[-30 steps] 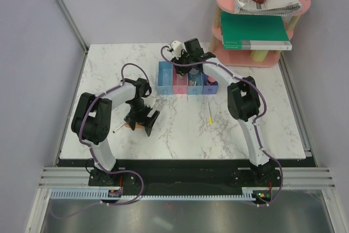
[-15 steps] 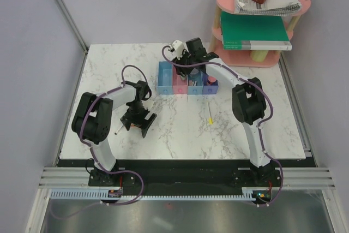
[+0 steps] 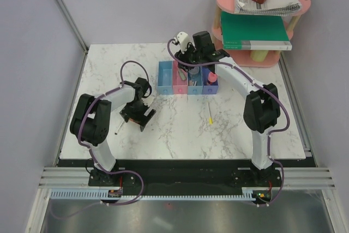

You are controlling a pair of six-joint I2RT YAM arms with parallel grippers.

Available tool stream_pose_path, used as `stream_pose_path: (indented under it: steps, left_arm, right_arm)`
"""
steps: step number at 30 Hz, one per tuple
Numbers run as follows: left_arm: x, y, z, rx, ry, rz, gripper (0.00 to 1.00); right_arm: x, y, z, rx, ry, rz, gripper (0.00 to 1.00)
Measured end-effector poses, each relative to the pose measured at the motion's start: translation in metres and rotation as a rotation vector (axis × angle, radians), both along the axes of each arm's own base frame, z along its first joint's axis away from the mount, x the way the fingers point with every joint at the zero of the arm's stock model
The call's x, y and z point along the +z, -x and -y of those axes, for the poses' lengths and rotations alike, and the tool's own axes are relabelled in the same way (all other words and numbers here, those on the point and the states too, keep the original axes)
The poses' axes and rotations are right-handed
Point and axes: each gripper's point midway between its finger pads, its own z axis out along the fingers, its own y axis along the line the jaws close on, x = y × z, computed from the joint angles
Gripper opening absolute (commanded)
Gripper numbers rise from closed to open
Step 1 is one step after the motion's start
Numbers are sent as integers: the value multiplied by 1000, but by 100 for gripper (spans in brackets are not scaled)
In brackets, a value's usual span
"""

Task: Sort the stationery into containers
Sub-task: Pick up the pen from the center of the board.

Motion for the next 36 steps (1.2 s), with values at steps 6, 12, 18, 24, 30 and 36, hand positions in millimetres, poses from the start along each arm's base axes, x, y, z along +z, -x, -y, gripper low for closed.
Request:
stream_pose_path:
  steps: [6,12,18,24,30,36]
  left_arm:
    - [0,-6,2,-12,14,33,100]
    - [0,-7,4,-39,16,44,100]
    - [-1,-8,5,-55,21,45,100]
    - [-1,-10,10,-59,50,51,100]
    - [-1,-13,15,-58,75,63,100]
    - [-1,-17,18,-49,87,78,100]
  right_arm:
    - [-1,8,4,-4,2,-13,55]
    - [9,10,6,-5,-6,0,56]
    - [14,11,7,-7,-8,8,57]
    - [12,13,7,-9,-1,1,68]
    - [8,17,8,-1,14,-13,85]
    - [9,25,12,15,38,-27,98]
